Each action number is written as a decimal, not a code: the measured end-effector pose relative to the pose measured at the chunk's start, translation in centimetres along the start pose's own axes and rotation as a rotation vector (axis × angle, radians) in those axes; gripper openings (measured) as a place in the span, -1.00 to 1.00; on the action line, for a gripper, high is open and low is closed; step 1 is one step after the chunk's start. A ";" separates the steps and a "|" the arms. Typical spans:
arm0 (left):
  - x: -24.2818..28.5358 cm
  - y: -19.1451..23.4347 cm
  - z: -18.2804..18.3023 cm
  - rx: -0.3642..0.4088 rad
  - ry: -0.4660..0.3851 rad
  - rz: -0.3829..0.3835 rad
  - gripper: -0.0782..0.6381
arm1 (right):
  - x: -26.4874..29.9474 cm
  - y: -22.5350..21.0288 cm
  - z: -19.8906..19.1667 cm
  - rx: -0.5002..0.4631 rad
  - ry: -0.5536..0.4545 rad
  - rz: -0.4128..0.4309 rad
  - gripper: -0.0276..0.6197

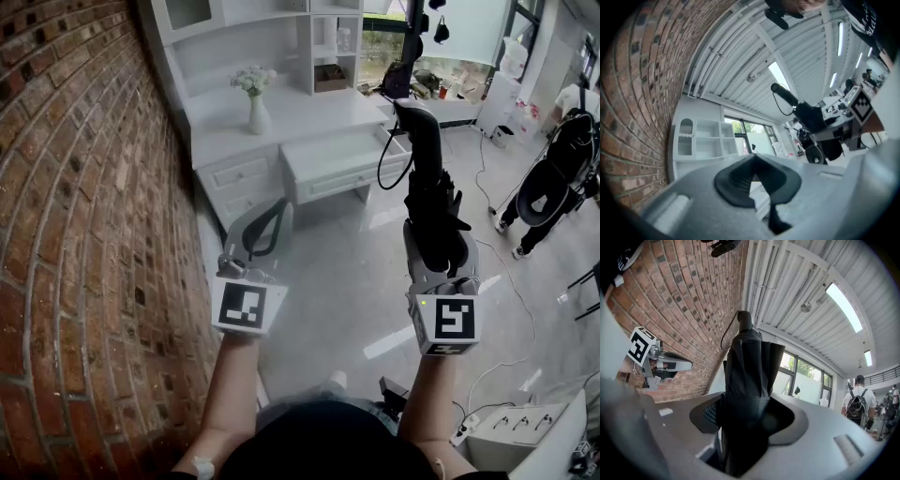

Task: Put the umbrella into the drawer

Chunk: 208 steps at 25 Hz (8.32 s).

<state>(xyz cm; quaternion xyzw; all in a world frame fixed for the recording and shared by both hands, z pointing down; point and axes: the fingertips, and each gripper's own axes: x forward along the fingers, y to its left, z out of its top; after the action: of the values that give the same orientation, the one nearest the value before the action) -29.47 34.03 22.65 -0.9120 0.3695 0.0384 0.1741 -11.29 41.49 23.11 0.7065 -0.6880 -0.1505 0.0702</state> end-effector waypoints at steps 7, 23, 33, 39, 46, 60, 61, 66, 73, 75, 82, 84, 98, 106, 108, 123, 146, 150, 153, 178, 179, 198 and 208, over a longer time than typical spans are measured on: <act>1.0 -0.2 -0.4 0.005 0.006 0.011 -0.79 | 0.6 -0.1 -0.2 -0.015 0.017 0.035 -0.17; 7.8 -2.2 -1.7 0.009 -0.006 0.049 -0.79 | 2.2 -8.1 -4.4 0.046 0.034 0.015 -0.17; 11.8 -0.1 -4.5 0.006 0.029 0.052 -0.79 | 6.0 -10.3 -7.1 0.109 0.062 -0.015 -0.17; 16.0 3.5 -6.5 -0.025 -0.010 0.083 -0.79 | 11.6 -12.0 -8.4 0.124 0.078 -0.027 -0.17; 21.9 9.5 -9.2 -0.047 -0.027 0.105 -0.79 | 20.2 -12.6 -8.4 0.100 0.074 -0.029 -0.17; 33.8 20.2 -14.1 -0.077 -0.056 0.067 -0.79 | 35.5 -11.8 -10.1 0.045 0.124 -0.054 -0.16; 34.3 20.4 -14.5 -0.083 -0.053 0.061 -0.79 | 36.0 -11.6 -10.5 0.039 0.137 -0.056 -0.17; 36.1 20.1 -16.5 -0.121 -0.045 0.012 -0.79 | 37.2 -11.5 -12.0 0.033 0.175 -0.074 -0.16; 37.5 19.6 -17.3 -0.132 -0.054 -0.015 -0.79 | 37.6 -12.0 -14.2 0.016 0.208 -0.078 -0.16; 37.9 19.4 -17.4 -0.132 -0.050 -0.016 -0.79 | 37.9 -12.5 -14.8 0.006 0.217 -0.073 -0.16; 40.8 19.7 -17.7 -0.110 -0.043 0.023 -0.79 | 41.6 -14.5 -16.2 0.014 0.189 -0.035 -0.16; 42.0 19.6 -18.1 -0.099 -0.037 0.029 -0.79 | 43.0 -15.1 -17.0 0.023 0.184 -0.020 -0.16; 53.8 18.8 -20.8 -0.072 0.016 0.090 -0.79 | 52.9 -24.1 -22.3 0.111 0.179 0.053 -0.16; 58.3 18.6 -23.6 -0.076 0.077 0.149 -0.79 | 57.9 -26.3 -26.9 0.136 0.225 0.151 -0.16; 59.0 18.6 -24.5 -0.078 0.099 0.168 -0.79 | 59.2 -26.4 -28.3 0.145 0.244 0.180 -0.16; 62.4 19.2 -30.6 -0.100 0.220 0.290 -0.79 | 65.6 -24.0 -39.3 0.172 0.401 0.424 -0.16; 61.3 17.7 -37.9 -0.193 0.363 0.296 -0.79 | 66.7 -17.0 -49.7 -0.062 0.608 0.791 -0.16; 60.7 18.1 -38.6 -0.200 0.381 0.288 -0.79 | 66.7 -15.2 -50.8 -0.130 0.624 0.868 -0.16; 60.7 18.4 -39.0 -0.201 0.395 0.281 -0.79 | 66.6 -13.9 -51.7 -0.147 0.646 0.912 -0.16; 60.7 19.5 -41.5 -0.228 0.447 0.212 -0.79 | 63.3 -7.0 -62.7 -0.333 0.965 1.216 -0.15; 60.6 19.4 -41.7 -0.227 0.454 0.207 -0.79 | 63.1 -6.8 -63.2 -0.322 0.982 1.213 -0.15; 59.5 20.7 -43.2 -0.201 0.527 0.171 -0.79 | 62.1 -5.2 -68.0 -0.240 1.220 1.089 -0.12; 61.4 20.4 -40.7 -0.170 0.488 0.145 -0.79 | 61.9 -7.1 -65.2 -0.226 1.214 1.046 -0.12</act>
<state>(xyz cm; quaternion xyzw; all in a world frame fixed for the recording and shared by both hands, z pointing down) -1.39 -34.22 42.63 -0.8767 0.4605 -0.1391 -0.0006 16.08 -26.71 75.31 0.2404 -0.7519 0.2429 0.5638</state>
